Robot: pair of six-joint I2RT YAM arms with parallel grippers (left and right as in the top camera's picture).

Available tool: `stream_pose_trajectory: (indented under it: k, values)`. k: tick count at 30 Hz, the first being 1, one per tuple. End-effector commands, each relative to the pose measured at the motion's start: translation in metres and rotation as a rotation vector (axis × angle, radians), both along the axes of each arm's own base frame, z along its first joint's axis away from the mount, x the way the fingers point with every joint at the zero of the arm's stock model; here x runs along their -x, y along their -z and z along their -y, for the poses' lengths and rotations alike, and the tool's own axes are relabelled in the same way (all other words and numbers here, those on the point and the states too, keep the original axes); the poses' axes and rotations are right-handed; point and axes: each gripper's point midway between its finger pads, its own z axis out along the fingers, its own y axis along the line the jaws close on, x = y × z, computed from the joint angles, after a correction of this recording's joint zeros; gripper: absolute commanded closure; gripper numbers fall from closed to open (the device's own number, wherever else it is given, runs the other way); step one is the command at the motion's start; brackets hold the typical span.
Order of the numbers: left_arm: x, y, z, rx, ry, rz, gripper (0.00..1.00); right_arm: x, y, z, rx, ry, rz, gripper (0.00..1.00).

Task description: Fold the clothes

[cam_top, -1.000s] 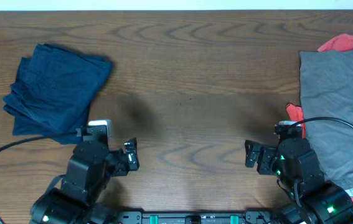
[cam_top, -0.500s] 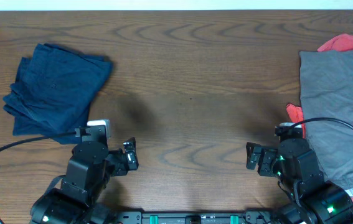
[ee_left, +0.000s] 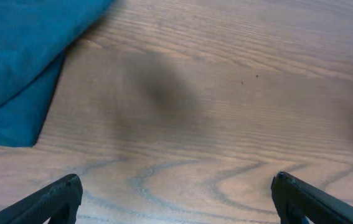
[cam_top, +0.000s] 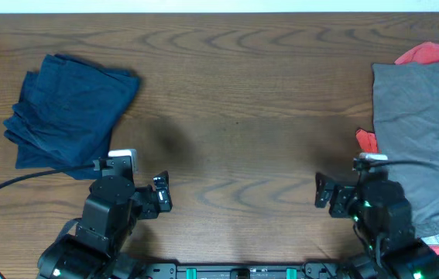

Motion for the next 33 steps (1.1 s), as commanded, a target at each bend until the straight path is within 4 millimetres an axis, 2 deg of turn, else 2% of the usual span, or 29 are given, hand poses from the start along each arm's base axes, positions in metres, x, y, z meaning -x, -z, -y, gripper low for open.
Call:
stream_pose_trajectory:
  k: [1, 10, 18, 22, 24, 33]
  values:
    - [0.000, 0.003, -0.002, -0.006, -0.011, -0.004, 0.02, -0.002, 0.004, 0.000, 0.087, -0.114, 0.087, 0.01]
    - [0.000, 0.003, -0.002, -0.006, -0.011, -0.004, 0.02, -0.020, 0.007, 0.014, 0.075, -0.045, 0.386, 0.01]
    - [0.000, 0.003, -0.002, -0.006, -0.011, -0.004, 0.02, -0.036, -0.011, 0.021, 0.132, -0.009, 0.682, 0.01]
    - [0.000, 0.003, -0.002, -0.006, -0.011, -0.004, 0.02, -0.036, 0.000, 0.018, 0.225, -0.065, 0.656, 0.01]
    - [0.000, 0.003, -0.002, -0.006, -0.011, -0.004, 0.02, -0.035, 0.017, 0.017, 0.231, -0.078, 0.584, 0.01]
    - [0.000, 0.003, -0.002, -0.006, -0.011, -0.004, 0.02, -0.035, 0.015, 0.016, 0.194, -0.073, 0.593, 0.01]
